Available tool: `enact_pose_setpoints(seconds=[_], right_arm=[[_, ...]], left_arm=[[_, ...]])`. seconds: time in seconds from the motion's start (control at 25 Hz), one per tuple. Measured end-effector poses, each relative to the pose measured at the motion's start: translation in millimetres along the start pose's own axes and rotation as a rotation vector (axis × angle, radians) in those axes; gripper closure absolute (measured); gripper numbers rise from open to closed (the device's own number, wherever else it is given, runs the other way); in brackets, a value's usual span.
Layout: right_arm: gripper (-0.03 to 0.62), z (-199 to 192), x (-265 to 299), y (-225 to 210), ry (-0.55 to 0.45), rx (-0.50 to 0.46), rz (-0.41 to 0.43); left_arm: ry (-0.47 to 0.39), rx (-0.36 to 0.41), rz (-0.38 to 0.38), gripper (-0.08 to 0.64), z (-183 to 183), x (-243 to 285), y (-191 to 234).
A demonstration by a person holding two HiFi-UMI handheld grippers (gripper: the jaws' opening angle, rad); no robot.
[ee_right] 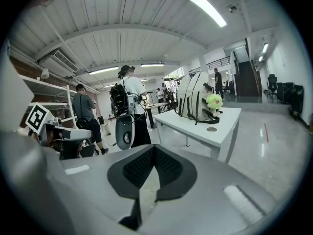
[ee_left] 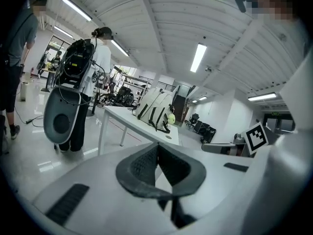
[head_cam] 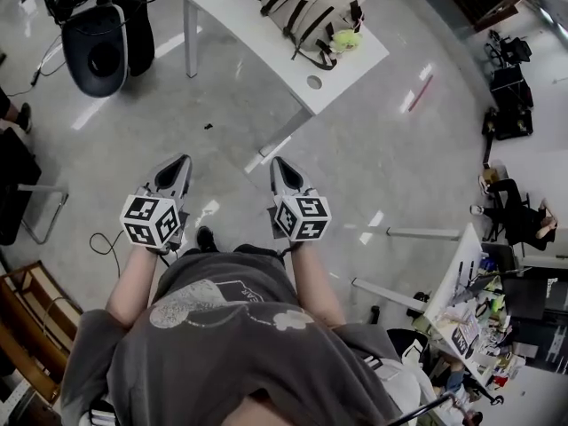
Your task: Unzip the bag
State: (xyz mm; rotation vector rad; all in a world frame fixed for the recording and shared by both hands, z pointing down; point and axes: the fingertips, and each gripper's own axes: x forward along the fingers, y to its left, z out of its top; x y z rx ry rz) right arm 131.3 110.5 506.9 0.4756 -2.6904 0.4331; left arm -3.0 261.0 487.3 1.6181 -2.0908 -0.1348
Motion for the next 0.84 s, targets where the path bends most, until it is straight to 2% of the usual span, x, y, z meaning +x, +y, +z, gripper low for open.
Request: enact_pose_setpoints(seconds=[0.44,0.68,0.84], right_arm=[[0.594,-6.4,-36.4,-25.4,0.007,-0.022,-0.024],[0.594,-7.2,-48.4,-29.9,0.011,-0.030,-0.050],[0.594,-4.0,-56.5,-30.2,0.002,-0.027,-0.074]], left_arm=[[0.037,0.007,-0.045,0.554,-16.5,10.3,-42.8],[0.057,0.071,-0.112,0.554,-20.4,8.5,-55.2],[0.070,0.072,-0.124,0.554,-21.4,5.6,-52.5]])
